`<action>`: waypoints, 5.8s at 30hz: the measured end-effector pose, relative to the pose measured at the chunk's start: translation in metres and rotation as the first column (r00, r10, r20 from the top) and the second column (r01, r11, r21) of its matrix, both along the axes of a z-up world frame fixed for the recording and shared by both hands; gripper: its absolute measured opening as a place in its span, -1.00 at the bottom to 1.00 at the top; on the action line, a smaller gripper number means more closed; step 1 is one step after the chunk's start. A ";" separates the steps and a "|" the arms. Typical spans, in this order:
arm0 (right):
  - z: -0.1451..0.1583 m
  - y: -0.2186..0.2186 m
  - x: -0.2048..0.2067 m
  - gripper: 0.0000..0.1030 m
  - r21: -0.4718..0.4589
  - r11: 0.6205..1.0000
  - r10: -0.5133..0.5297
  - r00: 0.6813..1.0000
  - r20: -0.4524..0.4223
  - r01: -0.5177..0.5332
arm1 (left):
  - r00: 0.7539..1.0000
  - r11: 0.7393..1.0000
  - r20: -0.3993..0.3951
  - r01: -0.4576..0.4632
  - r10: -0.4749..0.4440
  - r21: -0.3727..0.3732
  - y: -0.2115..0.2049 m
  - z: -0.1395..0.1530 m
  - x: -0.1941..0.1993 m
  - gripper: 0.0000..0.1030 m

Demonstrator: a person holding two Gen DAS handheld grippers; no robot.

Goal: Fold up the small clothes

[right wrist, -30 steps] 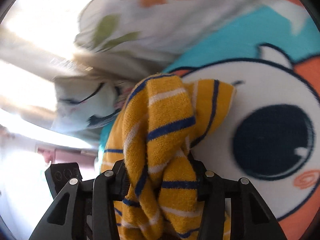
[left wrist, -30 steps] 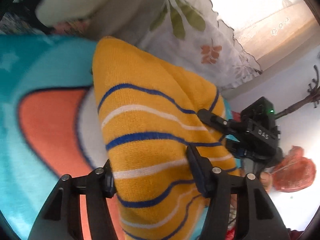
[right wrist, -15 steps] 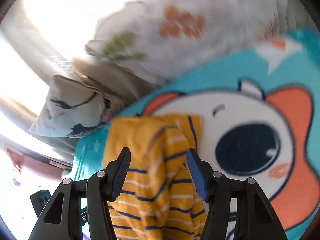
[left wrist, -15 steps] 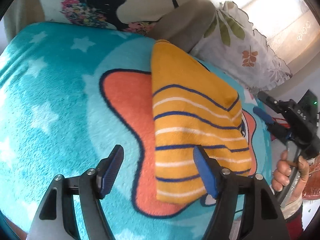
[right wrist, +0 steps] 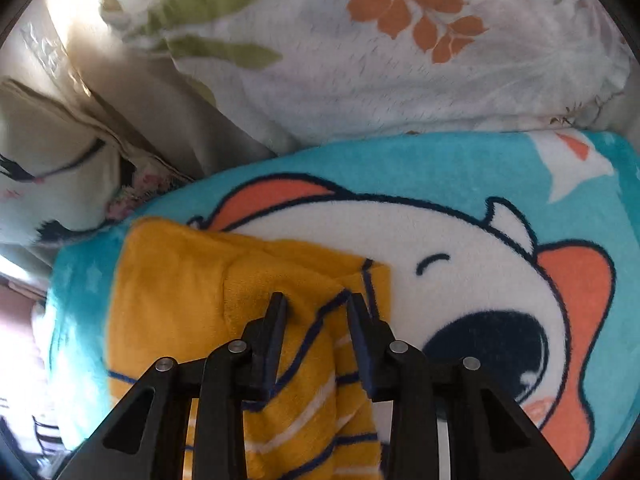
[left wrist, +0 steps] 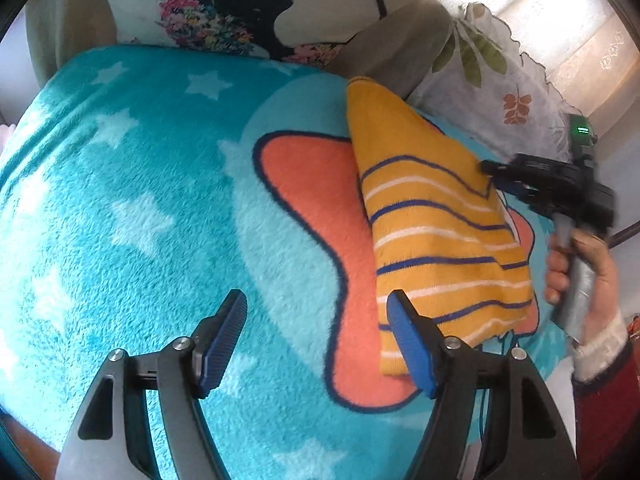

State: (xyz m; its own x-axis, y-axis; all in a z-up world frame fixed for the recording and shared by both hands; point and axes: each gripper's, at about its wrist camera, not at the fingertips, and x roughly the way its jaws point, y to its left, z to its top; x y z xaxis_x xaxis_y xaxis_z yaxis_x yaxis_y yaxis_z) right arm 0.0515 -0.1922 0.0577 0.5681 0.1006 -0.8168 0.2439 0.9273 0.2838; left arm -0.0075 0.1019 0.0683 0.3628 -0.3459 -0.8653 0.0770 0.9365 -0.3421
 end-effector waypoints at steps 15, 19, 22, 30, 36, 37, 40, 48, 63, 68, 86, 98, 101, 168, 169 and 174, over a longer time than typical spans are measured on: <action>-0.031 0.032 -0.123 -0.11 -0.040 0.999 -0.027 0.996 -0.083 0.024 | 0.985 0.989 -0.093 0.143 -0.146 -0.037 -0.034 -0.043 0.003 0.39; -0.010 0.043 -0.142 -0.09 -0.123 0.992 -0.002 1.000 -0.022 0.000 | 0.984 0.989 -0.105 0.146 -0.145 0.001 -0.041 -0.047 -0.003 0.39; -0.012 0.057 -0.145 -0.10 -0.098 0.993 0.061 0.998 -0.005 -0.061 | 0.987 0.993 -0.113 0.117 -0.114 0.017 -0.041 -0.045 -0.007 0.39; -0.042 0.031 -0.157 -0.13 -0.013 0.997 0.078 0.994 -0.073 -0.079 | 0.999 0.997 0.049 0.010 -0.013 0.076 -0.042 0.002 -0.048 0.40; -0.035 0.016 -0.189 0.00 -0.041 0.991 0.126 0.991 -0.038 -0.128 | 0.981 0.988 0.192 -0.059 0.031 0.142 -0.064 0.034 -0.092 0.46; -0.035 0.014 -0.193 0.00 -0.044 0.990 0.132 0.991 -0.034 -0.133 | 0.976 0.987 0.217 -0.068 0.034 0.149 -0.072 0.038 -0.100 0.47; -0.035 0.013 -0.206 0.01 -0.069 0.986 0.150 0.988 -0.023 -0.152 | 0.964 0.984 0.263 -0.089 0.046 0.152 -0.091 0.050 -0.114 0.51; -0.030 0.011 -0.234 0.11 -0.137 0.972 0.198 0.980 0.025 -0.193 | 0.904 0.968 0.406 -0.206 0.133 0.141 -0.113 0.080 -0.139 0.72; -0.034 0.011 -0.242 0.16 -0.112 0.967 0.236 0.970 0.052 -0.229 | 0.626 0.839 0.762 -0.497 0.169 0.223 -0.131 0.140 -0.197 1.00; -0.034 0.013 -0.241 0.17 -0.125 0.962 0.250 0.967 0.054 -0.242 | 0.732 0.838 0.660 -0.459 0.169 0.294 -0.131 0.132 -0.182 1.00; -0.052 -0.005 -0.234 0.25 -0.168 0.961 0.220 0.975 -0.014 -0.219 | 0.950 0.930 0.306 -0.164 0.060 0.328 -0.168 0.058 -0.143 1.00; -0.043 0.003 -0.209 0.32 -0.310 0.923 0.226 0.973 -0.040 -0.227 | 0.978 0.951 0.196 -0.127 0.072 0.283 -0.163 0.035 -0.127 1.00; -0.040 0.011 -0.199 0.33 -0.364 0.903 0.222 0.973 -0.057 -0.227 | 0.977 0.951 0.199 -0.137 0.083 0.278 -0.158 0.036 -0.125 1.00; -0.041 0.014 -0.192 0.44 -0.460 0.861 0.201 0.976 -0.078 -0.214 | 0.993 0.950 0.081 -0.105 0.085 0.295 -0.167 0.013 -0.115 1.00; -0.041 0.014 -0.192 0.44 -0.460 0.861 0.202 0.976 -0.078 -0.215 | 0.993 0.950 0.080 -0.105 0.085 0.294 -0.168 0.013 -0.116 1.00; -0.041 0.010 -0.195 0.45 -0.458 0.862 0.204 0.976 -0.079 -0.218 | 0.994 0.951 0.078 -0.101 0.081 0.293 -0.172 0.013 -0.116 1.00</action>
